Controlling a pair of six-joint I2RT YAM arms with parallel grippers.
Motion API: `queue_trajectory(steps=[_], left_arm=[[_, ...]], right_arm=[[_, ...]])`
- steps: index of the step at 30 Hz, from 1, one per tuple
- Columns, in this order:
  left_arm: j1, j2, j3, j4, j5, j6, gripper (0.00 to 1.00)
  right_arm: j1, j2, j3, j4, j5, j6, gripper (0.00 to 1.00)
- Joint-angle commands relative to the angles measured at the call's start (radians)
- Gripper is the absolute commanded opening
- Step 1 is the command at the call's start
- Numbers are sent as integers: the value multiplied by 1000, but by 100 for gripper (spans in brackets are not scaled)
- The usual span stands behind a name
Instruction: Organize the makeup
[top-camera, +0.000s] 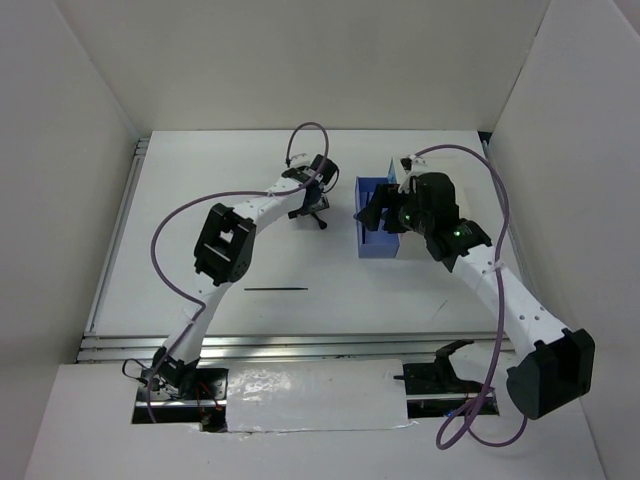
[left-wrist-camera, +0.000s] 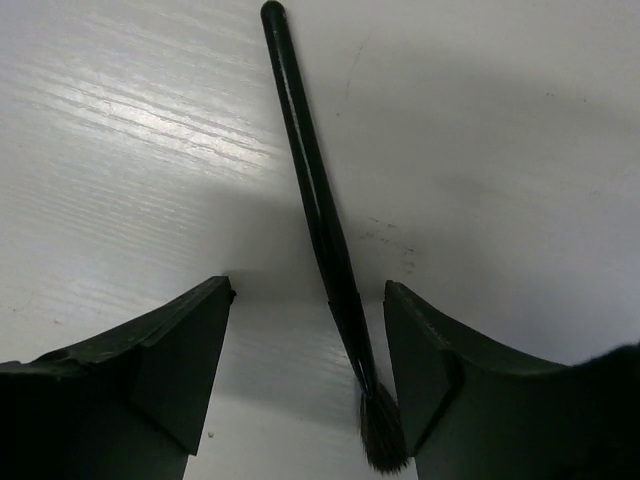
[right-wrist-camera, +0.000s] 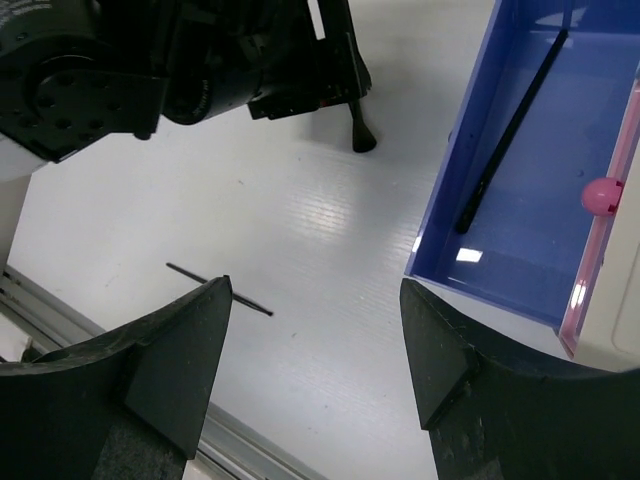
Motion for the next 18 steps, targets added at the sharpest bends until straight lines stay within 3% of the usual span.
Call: queue_trajectory(steps=[1, 4, 5, 8, 11, 18], left_arm=[[-5, 48, 41, -37, 4, 13, 74], [-4, 72, 58, -54, 24, 37, 52], [-5, 72, 55, -57, 24, 42, 40], [1, 54, 13, -51, 33, 51, 25], [15, 2, -73, 1, 57, 54, 2], [27, -236, -314, 342, 341, 214, 0]], right_arm=[[3, -58, -16, 64, -17, -11, 76], [6, -86, -29, 73, -8, -12, 76], [3, -92, -33, 78, -7, -11, 76], [3, -106, -42, 85, -1, -11, 76], [3, -103, -52, 98, -11, -7, 76], [3, -77, -76, 138, 2, 46, 82]])
